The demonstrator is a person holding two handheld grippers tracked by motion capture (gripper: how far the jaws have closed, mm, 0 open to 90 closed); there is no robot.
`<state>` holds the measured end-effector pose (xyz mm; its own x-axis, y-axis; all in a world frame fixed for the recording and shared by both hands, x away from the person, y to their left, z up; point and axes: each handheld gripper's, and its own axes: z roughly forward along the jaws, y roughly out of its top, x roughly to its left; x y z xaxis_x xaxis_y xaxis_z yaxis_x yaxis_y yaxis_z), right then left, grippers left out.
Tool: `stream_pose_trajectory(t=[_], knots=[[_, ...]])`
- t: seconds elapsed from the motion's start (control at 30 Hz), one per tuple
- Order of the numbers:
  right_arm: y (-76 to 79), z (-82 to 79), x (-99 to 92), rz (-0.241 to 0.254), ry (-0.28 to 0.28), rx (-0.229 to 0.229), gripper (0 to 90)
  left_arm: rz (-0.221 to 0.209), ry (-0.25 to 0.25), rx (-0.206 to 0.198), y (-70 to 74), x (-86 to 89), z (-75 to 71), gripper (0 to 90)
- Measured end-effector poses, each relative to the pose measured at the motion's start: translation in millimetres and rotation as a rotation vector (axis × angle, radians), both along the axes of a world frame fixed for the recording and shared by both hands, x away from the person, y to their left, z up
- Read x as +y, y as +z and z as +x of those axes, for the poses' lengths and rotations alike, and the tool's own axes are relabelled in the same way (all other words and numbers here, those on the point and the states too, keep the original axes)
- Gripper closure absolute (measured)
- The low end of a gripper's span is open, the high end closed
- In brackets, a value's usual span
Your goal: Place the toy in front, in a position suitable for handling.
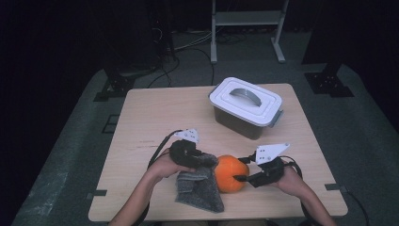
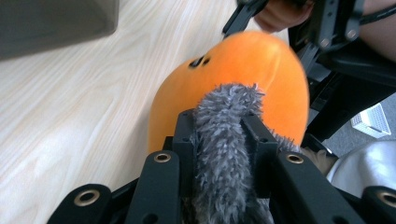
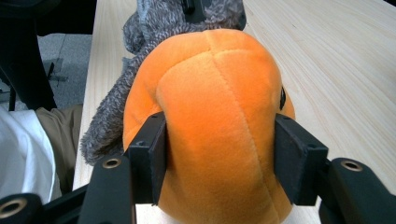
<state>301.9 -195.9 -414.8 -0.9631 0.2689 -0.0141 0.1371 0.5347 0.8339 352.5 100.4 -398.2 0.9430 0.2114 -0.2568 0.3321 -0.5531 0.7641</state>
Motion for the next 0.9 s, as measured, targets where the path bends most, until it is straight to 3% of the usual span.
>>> stream_pose_trajectory(t=[0.27, 0.4, 0.47, 0.77, 0.9], knots=[[-0.7, 2.4, -4.6, 0.007, -0.004, 0.012, 40.8, 0.030, -0.003, 0.022, -10.9, 6.8, -2.9, 70.8], [-1.8, 3.4, -6.4, 0.020, -0.007, 0.019, 40.8, 0.022, -0.008, 0.017, -9.4, 7.4, -3.7, 70.8], [-1.6, 3.1, -5.3, 0.020, -0.014, 0.021, 40.8, 0.002, -0.013, 0.021, -5.0, 5.9, -4.5, 70.8], [0.9, -1.1, 9.9, -0.005, 0.001, -0.015, 41.1, -0.030, -0.081, -0.048, 24.6, -17.7, -10.6, 70.8], [1.1, -6.0, 19.2, -0.025, 0.017, -0.042, 41.3, -0.001, -0.096, -0.076, 33.4, -32.1, -10.9, 70.8]])
